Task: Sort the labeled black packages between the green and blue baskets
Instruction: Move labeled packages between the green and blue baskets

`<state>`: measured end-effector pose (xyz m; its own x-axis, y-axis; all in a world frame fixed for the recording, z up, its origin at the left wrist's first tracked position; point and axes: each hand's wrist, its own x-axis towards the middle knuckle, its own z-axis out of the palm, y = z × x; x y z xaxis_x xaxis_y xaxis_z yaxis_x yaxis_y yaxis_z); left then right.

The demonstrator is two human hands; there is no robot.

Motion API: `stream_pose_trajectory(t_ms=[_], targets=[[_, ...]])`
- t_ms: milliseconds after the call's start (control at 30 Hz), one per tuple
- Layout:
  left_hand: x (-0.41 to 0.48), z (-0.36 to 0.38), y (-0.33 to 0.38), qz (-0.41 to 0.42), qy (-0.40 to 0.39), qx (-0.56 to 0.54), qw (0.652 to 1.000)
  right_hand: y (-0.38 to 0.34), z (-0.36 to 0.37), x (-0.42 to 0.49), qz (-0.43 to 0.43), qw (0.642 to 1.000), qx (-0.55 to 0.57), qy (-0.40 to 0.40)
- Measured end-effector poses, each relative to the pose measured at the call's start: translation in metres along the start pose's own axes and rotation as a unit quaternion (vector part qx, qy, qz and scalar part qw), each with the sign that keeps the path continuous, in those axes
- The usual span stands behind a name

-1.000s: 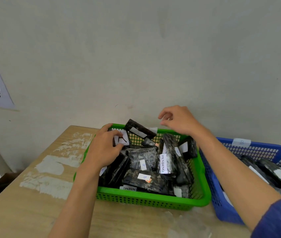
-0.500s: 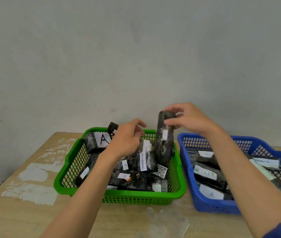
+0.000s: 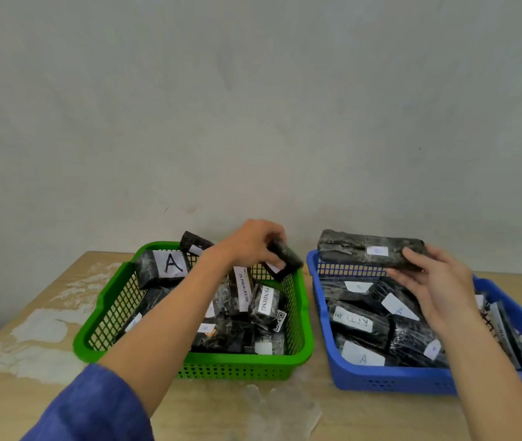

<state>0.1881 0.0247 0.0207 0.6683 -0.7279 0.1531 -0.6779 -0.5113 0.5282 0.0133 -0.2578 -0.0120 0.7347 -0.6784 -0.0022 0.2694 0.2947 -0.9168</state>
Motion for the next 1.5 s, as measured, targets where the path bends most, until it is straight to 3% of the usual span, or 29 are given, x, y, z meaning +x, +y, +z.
stream_pose_trajectory(t_ms=[67,167,233,400,500,633,700,767,833,1033,1233,1367,1467,1500], targets=[[-0.008,-0.012,0.0,-0.021,0.103,-0.083,0.991,0.007,-0.009,-0.001,0.006,0.999,0.039,0.008],[-0.017,-0.018,0.012,-0.066,0.214,-0.275,0.935,0.011,-0.019,-0.001,-0.001,0.998,0.066,0.021],[-0.019,-0.013,0.023,-0.098,0.224,-0.357,0.902,0.005,-0.025,0.0,-0.009,0.997,0.068,0.021],[0.003,0.029,0.059,-0.145,0.188,-0.444,0.864,-0.029,-0.068,0.012,-0.071,0.993,0.035,0.09],[0.026,0.058,0.079,-0.153,0.186,-0.433,0.869,-0.045,-0.097,0.02,-0.117,0.983,-0.077,0.123],[0.052,0.091,0.099,-0.168,0.194,-0.398,0.881,-0.047,-0.121,0.033,-0.133,0.963,-0.211,0.098],[0.058,0.106,0.1,-0.145,0.203,-0.318,0.915,-0.043,-0.12,0.039,-0.142,0.952,-0.265,0.059],[0.059,0.116,0.098,-0.109,0.192,-0.164,0.961,-0.039,-0.11,0.045,-0.154,0.938,-0.31,0.016],[0.057,0.118,0.095,-0.088,0.186,-0.094,0.974,-0.038,-0.097,0.053,-0.165,0.926,-0.338,-0.019],[0.051,0.1,0.09,-0.123,0.196,-0.129,0.964,-0.044,-0.068,0.088,-0.15,0.899,-0.4,-0.094],[0.021,0.083,0.081,-0.111,0.315,-0.152,0.93,-0.026,-0.058,0.102,-0.133,0.862,-0.466,-0.151],[0.025,0.077,0.077,-0.141,0.331,-0.206,0.91,-0.001,-0.049,0.094,-0.114,0.804,-0.539,-0.222],[0.041,0.085,0.077,-0.148,0.235,-0.217,0.936,0.005,-0.042,0.085,-0.181,0.719,-0.621,-0.254],[0.046,0.088,0.077,-0.147,0.203,-0.207,0.946,0.002,-0.04,0.082,-0.197,0.705,-0.633,-0.251]])
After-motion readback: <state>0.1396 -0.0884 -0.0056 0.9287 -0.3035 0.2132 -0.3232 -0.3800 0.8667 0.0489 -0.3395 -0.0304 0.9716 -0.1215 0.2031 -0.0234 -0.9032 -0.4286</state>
